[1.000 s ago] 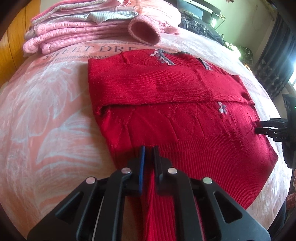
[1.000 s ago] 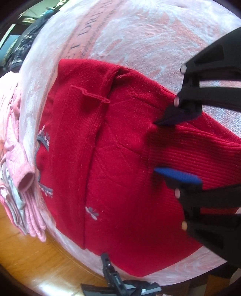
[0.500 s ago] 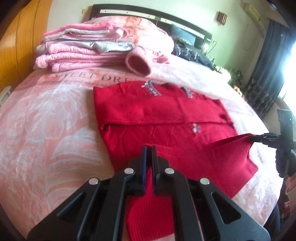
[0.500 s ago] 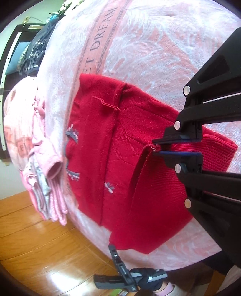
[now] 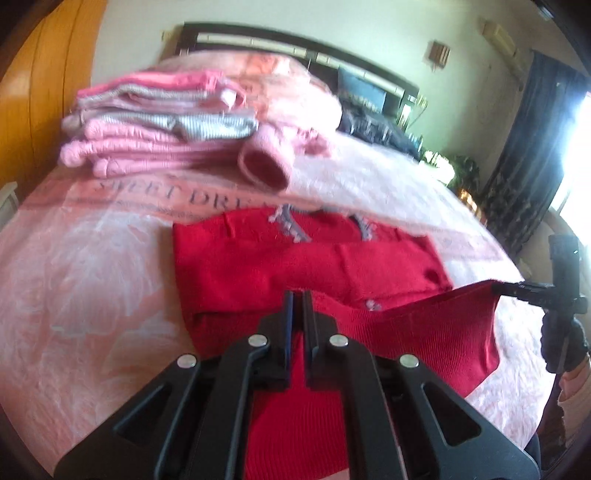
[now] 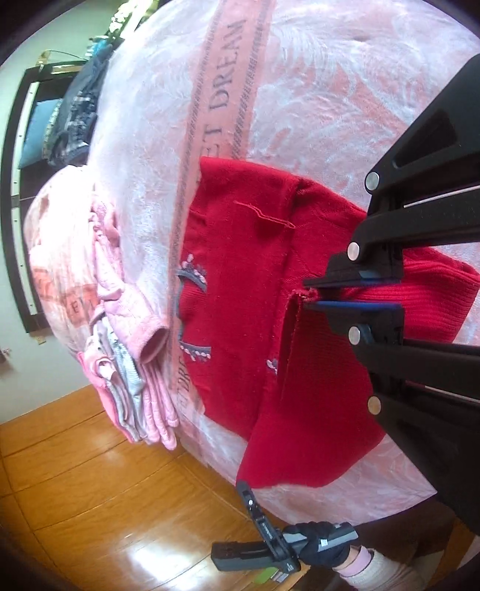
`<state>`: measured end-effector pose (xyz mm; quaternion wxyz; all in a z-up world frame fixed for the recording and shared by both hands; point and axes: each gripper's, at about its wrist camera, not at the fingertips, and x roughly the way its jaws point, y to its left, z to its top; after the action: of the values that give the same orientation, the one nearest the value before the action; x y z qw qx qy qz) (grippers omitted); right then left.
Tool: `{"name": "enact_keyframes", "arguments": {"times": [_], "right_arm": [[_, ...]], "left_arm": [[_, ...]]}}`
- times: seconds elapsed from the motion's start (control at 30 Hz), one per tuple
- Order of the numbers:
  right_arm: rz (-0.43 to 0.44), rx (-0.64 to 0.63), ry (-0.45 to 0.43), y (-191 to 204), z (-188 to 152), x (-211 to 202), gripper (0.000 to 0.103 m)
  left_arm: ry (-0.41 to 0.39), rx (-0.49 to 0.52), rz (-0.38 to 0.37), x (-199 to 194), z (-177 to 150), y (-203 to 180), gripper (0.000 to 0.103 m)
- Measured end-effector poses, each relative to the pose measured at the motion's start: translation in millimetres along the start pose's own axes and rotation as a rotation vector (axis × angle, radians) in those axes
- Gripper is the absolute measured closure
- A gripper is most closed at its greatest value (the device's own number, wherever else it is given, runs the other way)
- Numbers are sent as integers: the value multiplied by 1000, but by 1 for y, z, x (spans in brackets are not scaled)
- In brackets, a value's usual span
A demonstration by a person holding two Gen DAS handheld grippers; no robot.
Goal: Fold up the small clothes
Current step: 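Carry the held hem over the body to the collar with both tools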
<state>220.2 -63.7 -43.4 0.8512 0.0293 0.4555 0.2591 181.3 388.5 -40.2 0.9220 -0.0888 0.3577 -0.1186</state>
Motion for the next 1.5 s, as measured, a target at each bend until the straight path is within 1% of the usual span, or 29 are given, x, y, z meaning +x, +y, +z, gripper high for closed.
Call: {"name": "enact_keyframes", "arguments": {"times": [0.03,0.07,0.17,0.23,0.27,0.37,0.43,0.47,0.53,0.57,0.63,0.67,0.7,0.77,0.83,0.9,1.0,1.07,1.17,1.33,1.43,1.5], "right_arm": [[-8,3,19,-2,-1,7,98],[-18,6,47,-4,-4,17,97],[-29,24,98,-11,-15,39,97],[-38,36,109,-16,-21,46,97],[-30,47,110,-18,-24,48,97],[-22,65,111,-24,-28,52,97],[-17,65,115,-24,-29,55,97],[-18,62,117,-24,-29,56,97],[-22,56,118,-23,-29,57,97],[-23,54,118,-23,-29,58,97],[-19,55,118,-23,-29,59,97],[-17,54,118,-22,-30,59,97],[-17,51,117,-22,-30,59,97],[-19,46,110,-22,-30,56,97],[-19,43,100,-22,-29,52,97],[-17,43,82,-22,-29,44,97],[-11,46,50,-22,-26,31,97],[-6,50,28,-23,-23,22,97],[6,56,8,-23,-19,12,97],[8,49,-27,-17,-15,-2,97],[0,40,-61,-15,-2,-14,98],[-9,38,-76,-16,11,-19,98]], "left_arm": [[36,1,-6,10,-2,4,100],[88,-3,-1,24,-7,10,98],[184,-8,40,52,-23,27,91],[214,-13,62,62,-32,37,89],[222,-16,72,66,-36,41,87],[212,-12,95,71,-38,47,80],[198,-5,95,73,-34,48,76],[196,4,96,77,-32,48,73],[204,17,105,83,-28,47,69],[220,23,108,89,-25,46,66],[235,29,117,96,-24,45,64],[236,31,117,98,-23,44,65],[236,30,115,98,-23,44,73],[234,16,80,96,-23,42,99],[218,25,84,92,-23,38,100],[186,37,94,83,-23,33,100],[118,-13,84,64,-21,33,100],[73,-26,86,49,-18,31,101],[19,8,109,29,-16,23,101],[-73,28,76,-3,-10,8,101],[-108,26,64,-8,1,1,101],[-130,22,69,-3,16,-2,101]]}}
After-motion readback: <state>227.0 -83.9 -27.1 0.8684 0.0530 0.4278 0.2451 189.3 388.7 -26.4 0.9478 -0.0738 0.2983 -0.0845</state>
